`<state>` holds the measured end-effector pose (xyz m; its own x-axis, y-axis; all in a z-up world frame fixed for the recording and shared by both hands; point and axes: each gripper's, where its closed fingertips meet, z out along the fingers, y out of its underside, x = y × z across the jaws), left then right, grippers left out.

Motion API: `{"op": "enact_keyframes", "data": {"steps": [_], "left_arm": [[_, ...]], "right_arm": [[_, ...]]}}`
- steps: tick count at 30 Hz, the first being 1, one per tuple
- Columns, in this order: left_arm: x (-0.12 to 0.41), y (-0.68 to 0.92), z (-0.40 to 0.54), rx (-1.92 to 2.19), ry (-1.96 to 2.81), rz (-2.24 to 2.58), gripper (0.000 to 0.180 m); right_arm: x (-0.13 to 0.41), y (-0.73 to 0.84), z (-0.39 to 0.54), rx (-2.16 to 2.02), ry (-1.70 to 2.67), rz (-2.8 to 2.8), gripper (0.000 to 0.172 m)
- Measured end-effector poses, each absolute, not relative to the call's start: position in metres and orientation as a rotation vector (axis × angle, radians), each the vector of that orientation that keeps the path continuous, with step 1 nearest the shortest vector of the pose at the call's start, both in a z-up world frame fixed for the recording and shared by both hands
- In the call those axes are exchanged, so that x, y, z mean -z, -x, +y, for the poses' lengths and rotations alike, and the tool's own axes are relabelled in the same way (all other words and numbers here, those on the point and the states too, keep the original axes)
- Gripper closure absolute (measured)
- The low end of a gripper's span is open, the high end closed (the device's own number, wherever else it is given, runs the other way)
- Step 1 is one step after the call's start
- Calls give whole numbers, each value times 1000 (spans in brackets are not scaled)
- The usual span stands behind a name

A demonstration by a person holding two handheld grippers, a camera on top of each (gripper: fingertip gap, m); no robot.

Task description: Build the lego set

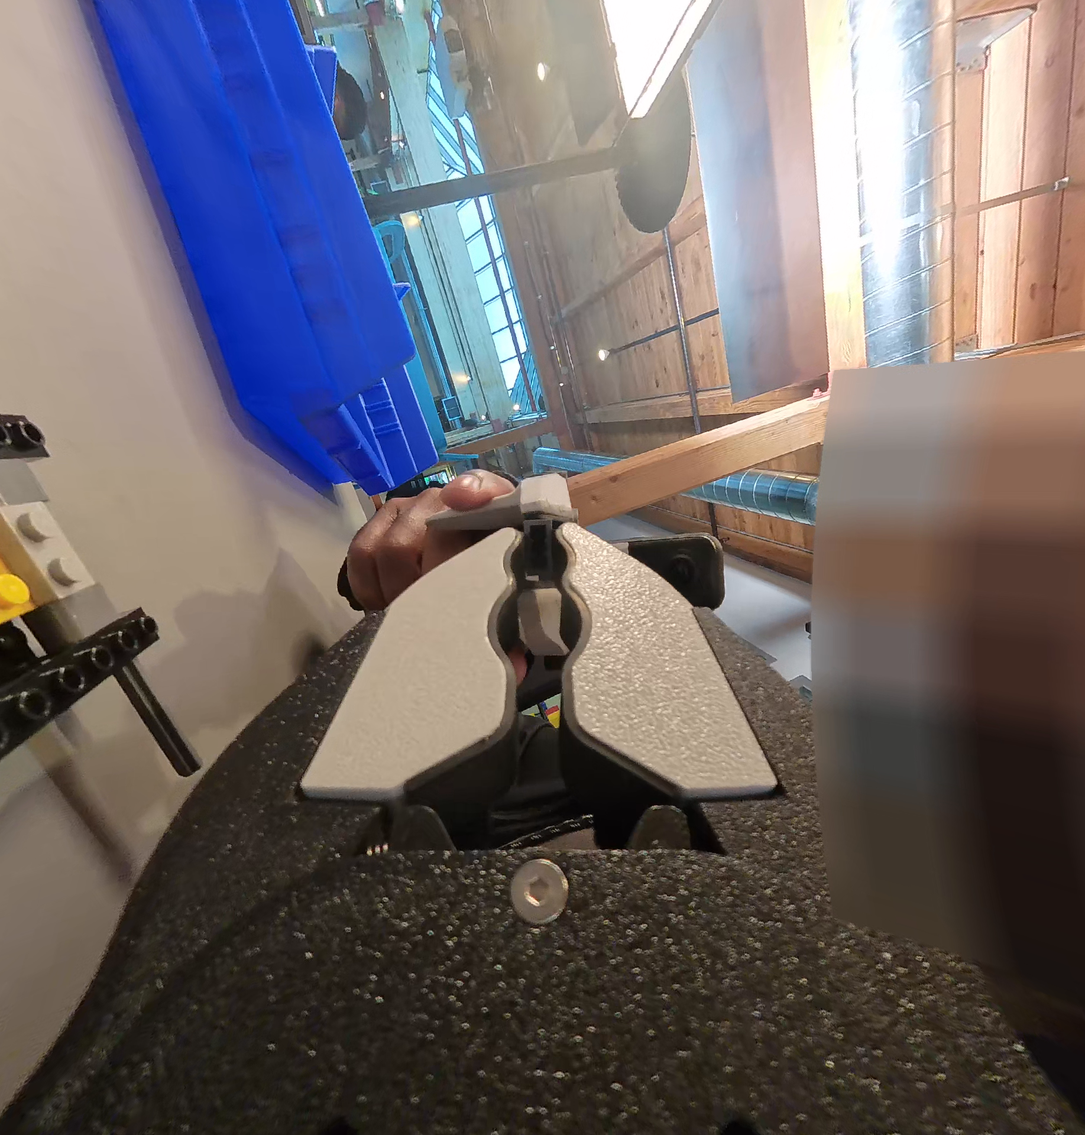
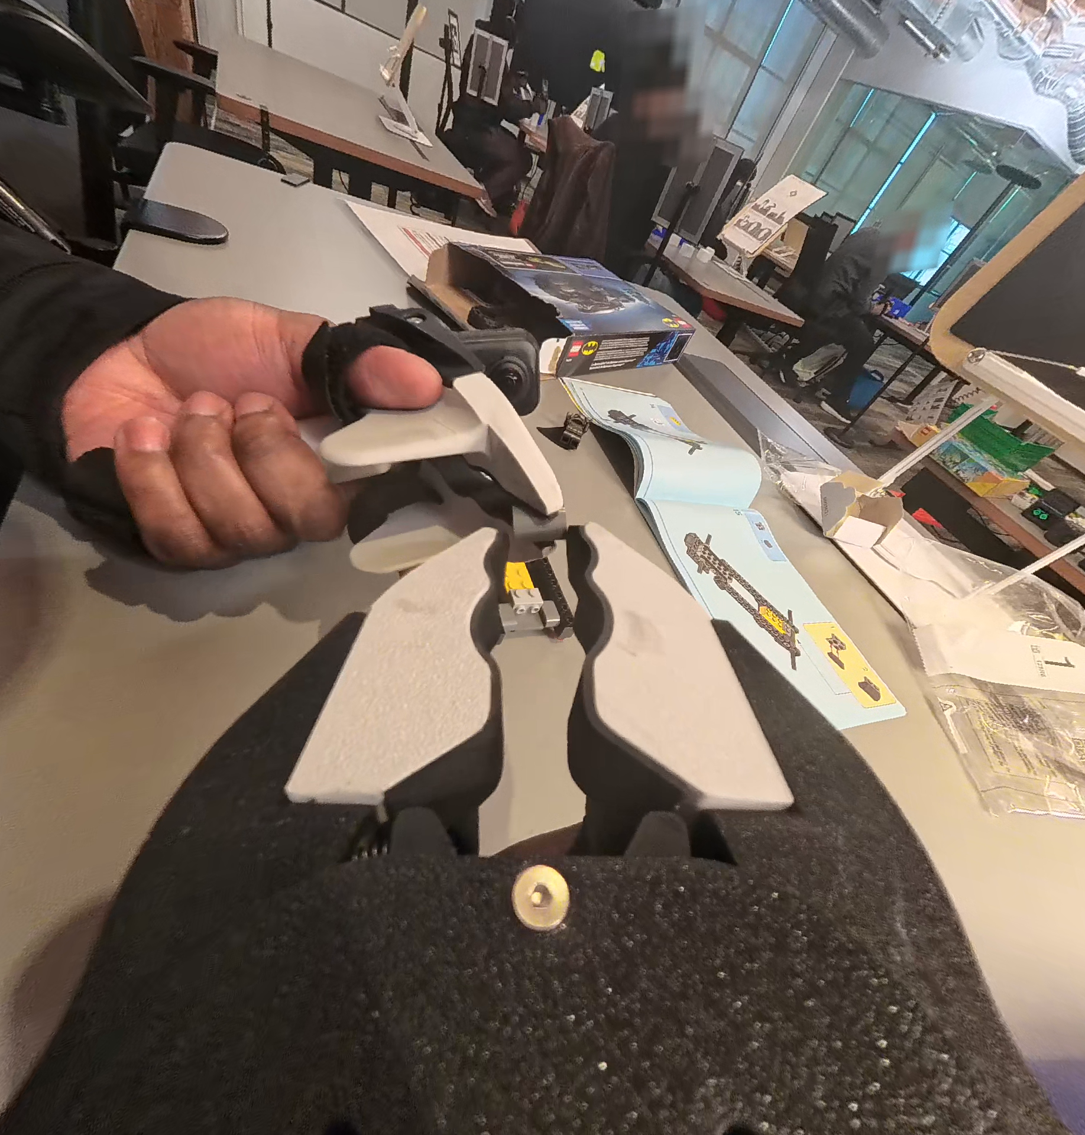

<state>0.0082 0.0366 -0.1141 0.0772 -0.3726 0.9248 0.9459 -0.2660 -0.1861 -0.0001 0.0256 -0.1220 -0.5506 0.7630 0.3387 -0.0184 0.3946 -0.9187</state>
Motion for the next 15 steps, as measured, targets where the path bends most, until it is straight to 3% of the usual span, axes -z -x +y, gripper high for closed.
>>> {"op": "enact_keyframes", "data": {"steps": [15], "left_arm": [[114, -12, 38, 1493, 1211, -663, 173]], "right_arm": [[122, -1, 27, -1260, 639, -1861, 156]]}}
